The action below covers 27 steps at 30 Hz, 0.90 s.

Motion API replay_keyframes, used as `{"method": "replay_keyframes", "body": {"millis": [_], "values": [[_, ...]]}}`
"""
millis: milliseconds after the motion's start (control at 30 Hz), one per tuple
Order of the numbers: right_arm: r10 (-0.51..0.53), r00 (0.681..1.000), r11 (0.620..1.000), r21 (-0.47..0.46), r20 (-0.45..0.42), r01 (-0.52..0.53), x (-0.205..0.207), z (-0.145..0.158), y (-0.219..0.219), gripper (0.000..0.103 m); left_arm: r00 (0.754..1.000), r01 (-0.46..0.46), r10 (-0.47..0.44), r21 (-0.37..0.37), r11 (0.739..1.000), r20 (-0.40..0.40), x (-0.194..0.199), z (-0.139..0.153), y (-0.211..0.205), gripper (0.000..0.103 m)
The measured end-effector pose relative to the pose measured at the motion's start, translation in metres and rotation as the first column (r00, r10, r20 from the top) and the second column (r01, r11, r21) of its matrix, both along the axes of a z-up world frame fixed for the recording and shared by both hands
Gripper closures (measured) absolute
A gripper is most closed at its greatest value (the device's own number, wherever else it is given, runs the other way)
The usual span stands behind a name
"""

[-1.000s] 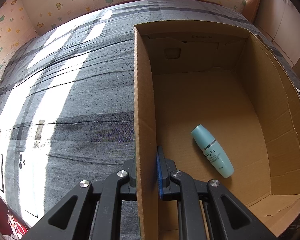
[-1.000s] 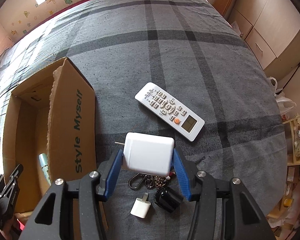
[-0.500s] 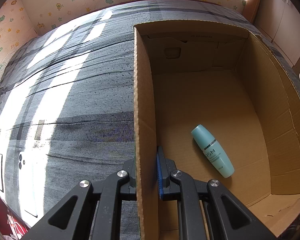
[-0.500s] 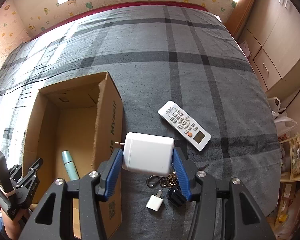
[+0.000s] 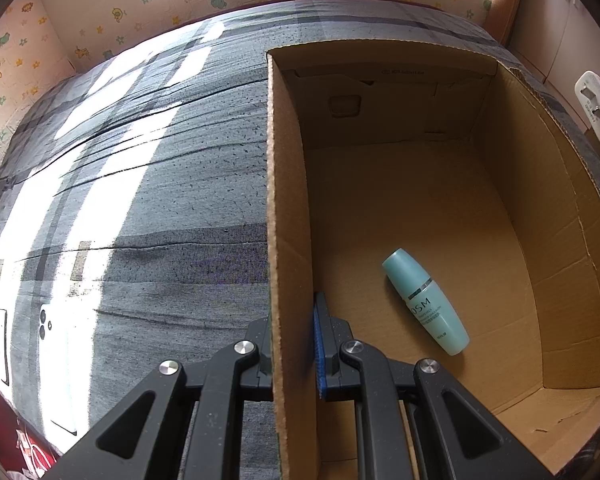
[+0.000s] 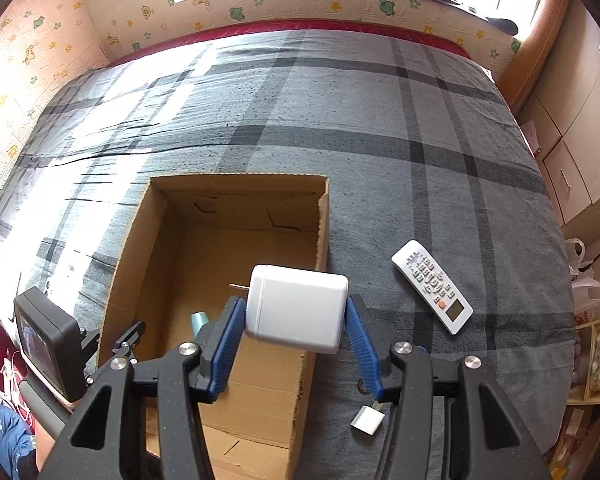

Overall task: Organize rigid objects
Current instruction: 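Carry the white charger into the box with the right tool and release it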

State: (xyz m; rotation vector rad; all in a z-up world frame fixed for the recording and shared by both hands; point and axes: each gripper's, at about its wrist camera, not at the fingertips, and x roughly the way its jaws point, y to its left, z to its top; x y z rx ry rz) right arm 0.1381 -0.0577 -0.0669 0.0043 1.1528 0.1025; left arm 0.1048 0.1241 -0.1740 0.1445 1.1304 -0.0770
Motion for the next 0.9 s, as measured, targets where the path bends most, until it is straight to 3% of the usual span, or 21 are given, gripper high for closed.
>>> {"method": "replay_keyframes", "body": {"millis": [500,900], "values": [[0.077,0.996,0.997,-0.004,-0.043,-0.078,0.017,-0.028,0.049,0.048,1.000,0.000,0.000,-0.007,1.000,-0.003,0.001,0.000,0.002,0.090],[0.086,0.990,0.996,-0.015,-0.116,-0.088,0.039,-0.078,0.068,0.048,1.000,-0.001,0.001,-0.004,1.000,-0.003,0.001,0.000,0.002,0.090]]}}
